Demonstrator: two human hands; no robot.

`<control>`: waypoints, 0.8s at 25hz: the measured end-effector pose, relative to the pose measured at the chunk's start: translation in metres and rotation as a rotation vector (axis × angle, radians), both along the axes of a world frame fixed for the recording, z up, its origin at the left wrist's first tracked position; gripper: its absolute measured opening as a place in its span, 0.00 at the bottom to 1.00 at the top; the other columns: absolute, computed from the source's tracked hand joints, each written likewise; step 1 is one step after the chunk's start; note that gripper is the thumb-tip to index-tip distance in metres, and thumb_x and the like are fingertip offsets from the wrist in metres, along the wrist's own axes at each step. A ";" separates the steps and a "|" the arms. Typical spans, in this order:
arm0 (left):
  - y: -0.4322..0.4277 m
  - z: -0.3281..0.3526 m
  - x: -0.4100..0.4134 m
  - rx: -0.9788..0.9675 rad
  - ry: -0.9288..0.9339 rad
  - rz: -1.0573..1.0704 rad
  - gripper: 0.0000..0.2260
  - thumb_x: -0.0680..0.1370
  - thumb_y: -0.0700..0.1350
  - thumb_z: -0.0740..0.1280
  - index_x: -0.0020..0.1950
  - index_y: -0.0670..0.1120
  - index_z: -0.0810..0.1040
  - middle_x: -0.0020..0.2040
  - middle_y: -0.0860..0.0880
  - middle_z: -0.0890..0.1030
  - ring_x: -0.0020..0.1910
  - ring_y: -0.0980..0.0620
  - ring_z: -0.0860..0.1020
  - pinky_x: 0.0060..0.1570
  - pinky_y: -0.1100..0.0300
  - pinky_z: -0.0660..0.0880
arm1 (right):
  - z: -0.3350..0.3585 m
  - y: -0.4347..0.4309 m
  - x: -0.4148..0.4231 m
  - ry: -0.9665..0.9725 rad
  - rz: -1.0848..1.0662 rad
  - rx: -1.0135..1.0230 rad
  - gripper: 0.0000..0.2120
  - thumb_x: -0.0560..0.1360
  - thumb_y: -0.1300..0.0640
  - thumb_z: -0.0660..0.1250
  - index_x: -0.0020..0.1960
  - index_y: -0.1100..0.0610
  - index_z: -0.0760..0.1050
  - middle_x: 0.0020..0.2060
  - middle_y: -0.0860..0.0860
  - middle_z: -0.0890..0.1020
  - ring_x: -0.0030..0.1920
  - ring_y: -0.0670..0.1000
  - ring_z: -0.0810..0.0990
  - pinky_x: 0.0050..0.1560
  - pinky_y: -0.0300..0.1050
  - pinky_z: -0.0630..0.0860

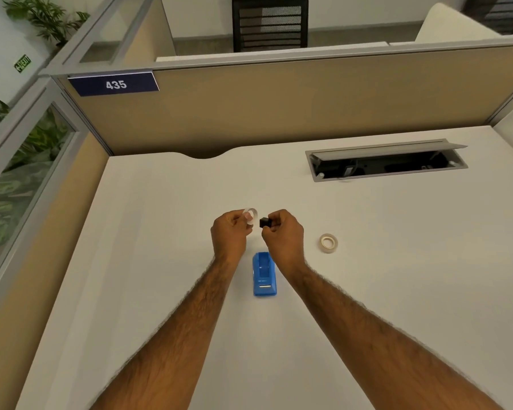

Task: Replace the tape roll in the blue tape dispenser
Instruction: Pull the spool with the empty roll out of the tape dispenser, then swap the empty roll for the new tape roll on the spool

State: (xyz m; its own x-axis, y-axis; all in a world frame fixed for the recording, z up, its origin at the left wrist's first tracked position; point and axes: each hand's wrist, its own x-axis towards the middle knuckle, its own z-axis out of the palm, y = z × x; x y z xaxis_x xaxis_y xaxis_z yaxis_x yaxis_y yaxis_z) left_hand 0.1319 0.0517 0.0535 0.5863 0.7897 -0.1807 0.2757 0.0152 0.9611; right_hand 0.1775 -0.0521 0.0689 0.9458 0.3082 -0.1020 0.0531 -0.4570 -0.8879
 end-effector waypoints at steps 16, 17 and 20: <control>0.060 -0.048 0.086 -0.058 0.316 -0.052 0.12 0.76 0.44 0.72 0.53 0.36 0.83 0.46 0.40 0.85 0.37 0.47 0.82 0.46 0.53 0.83 | -0.020 -0.012 0.020 -0.012 0.007 -0.140 0.10 0.73 0.65 0.67 0.53 0.56 0.77 0.47 0.48 0.79 0.46 0.49 0.79 0.50 0.42 0.79; 0.061 -0.048 0.085 -0.065 0.321 -0.057 0.12 0.76 0.44 0.73 0.53 0.36 0.82 0.46 0.40 0.85 0.37 0.47 0.82 0.46 0.54 0.83 | -0.020 -0.013 0.019 -0.013 0.012 -0.142 0.10 0.73 0.65 0.67 0.53 0.57 0.77 0.47 0.48 0.78 0.46 0.49 0.79 0.50 0.42 0.79; 0.062 -0.044 0.079 -0.048 0.349 -0.077 0.12 0.77 0.46 0.72 0.51 0.37 0.82 0.43 0.42 0.84 0.36 0.48 0.81 0.42 0.59 0.80 | -0.018 -0.014 0.017 -0.011 0.022 -0.129 0.11 0.73 0.65 0.68 0.54 0.57 0.77 0.47 0.49 0.78 0.47 0.50 0.80 0.50 0.42 0.79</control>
